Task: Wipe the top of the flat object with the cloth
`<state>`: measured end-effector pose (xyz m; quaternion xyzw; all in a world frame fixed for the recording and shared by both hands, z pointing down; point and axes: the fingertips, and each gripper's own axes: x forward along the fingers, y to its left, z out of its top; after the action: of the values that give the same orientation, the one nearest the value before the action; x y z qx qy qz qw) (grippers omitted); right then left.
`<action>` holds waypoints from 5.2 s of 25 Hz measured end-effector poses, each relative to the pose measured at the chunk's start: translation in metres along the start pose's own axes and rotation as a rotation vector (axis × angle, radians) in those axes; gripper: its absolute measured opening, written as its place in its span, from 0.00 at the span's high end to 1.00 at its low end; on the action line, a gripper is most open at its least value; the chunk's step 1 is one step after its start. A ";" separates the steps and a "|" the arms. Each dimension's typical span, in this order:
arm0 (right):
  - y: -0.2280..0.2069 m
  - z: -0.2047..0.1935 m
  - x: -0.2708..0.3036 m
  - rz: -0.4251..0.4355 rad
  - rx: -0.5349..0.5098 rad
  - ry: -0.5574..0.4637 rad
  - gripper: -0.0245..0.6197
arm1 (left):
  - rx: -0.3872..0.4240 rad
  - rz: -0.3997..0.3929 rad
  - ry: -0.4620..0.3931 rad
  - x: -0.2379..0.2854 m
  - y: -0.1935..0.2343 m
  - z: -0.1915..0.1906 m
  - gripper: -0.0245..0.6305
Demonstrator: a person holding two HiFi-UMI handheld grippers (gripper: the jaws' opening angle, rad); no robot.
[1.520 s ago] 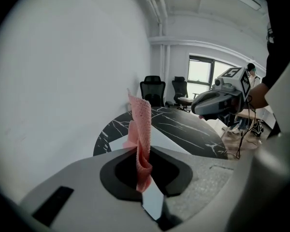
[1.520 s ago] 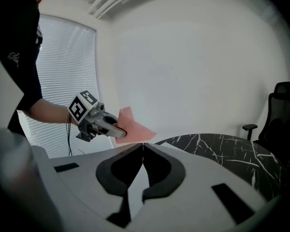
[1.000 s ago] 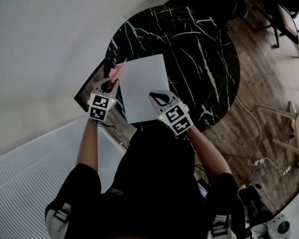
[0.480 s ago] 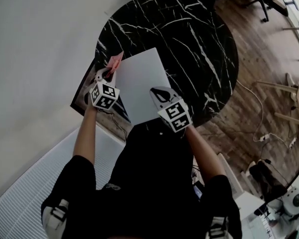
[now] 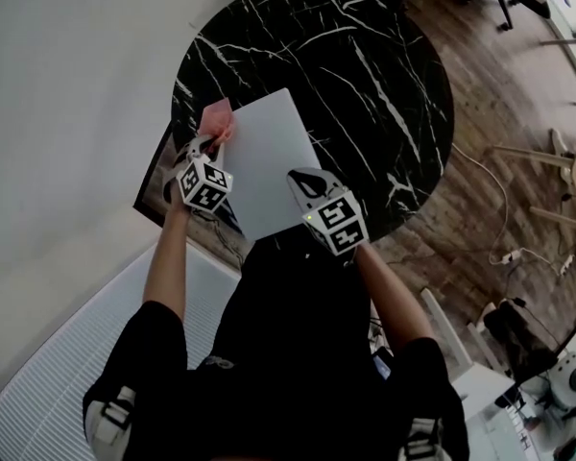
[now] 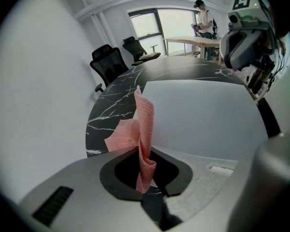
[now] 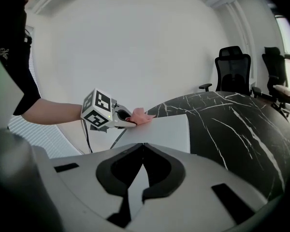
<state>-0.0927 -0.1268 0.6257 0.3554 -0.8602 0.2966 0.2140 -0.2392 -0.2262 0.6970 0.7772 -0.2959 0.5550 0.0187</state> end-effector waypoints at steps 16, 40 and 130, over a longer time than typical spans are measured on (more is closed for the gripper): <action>-0.020 0.003 0.023 0.021 -0.014 -0.007 0.97 | -0.034 0.017 0.024 0.000 -0.013 -0.002 0.93; -0.004 -0.011 -0.005 0.075 -0.078 0.017 0.97 | -0.108 0.001 0.027 -0.026 -0.081 0.000 0.93; -0.010 -0.016 -0.077 -0.064 -0.044 -0.032 0.97 | -0.063 0.101 -0.158 -0.065 -0.019 0.099 0.93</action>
<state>-0.0320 -0.0844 0.5965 0.3826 -0.8580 0.2648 0.2176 -0.1596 -0.2171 0.6082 0.8016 -0.3526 0.4827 -0.0082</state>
